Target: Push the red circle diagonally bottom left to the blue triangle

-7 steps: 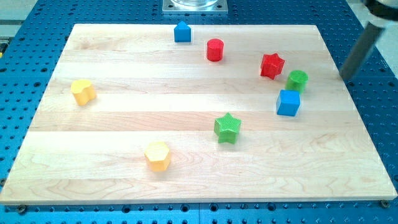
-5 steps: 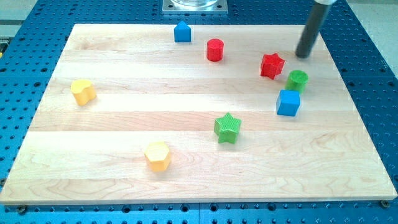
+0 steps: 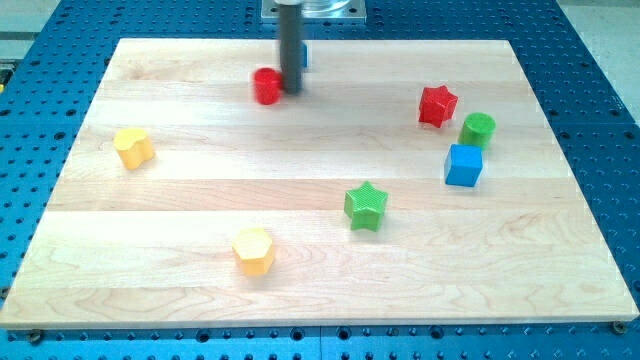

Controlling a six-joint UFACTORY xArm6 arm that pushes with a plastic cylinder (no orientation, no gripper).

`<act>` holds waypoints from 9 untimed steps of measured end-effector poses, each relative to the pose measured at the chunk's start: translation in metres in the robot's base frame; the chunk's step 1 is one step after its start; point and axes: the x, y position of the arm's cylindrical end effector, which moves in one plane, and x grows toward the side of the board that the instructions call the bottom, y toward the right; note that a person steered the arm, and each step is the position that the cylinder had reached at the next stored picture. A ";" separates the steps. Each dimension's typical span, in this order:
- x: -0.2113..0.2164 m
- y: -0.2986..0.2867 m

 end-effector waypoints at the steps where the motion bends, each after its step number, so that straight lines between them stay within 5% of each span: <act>1: 0.003 -0.036; 3: 0.005 -0.074; 6: 0.014 0.143; 9: 0.024 0.165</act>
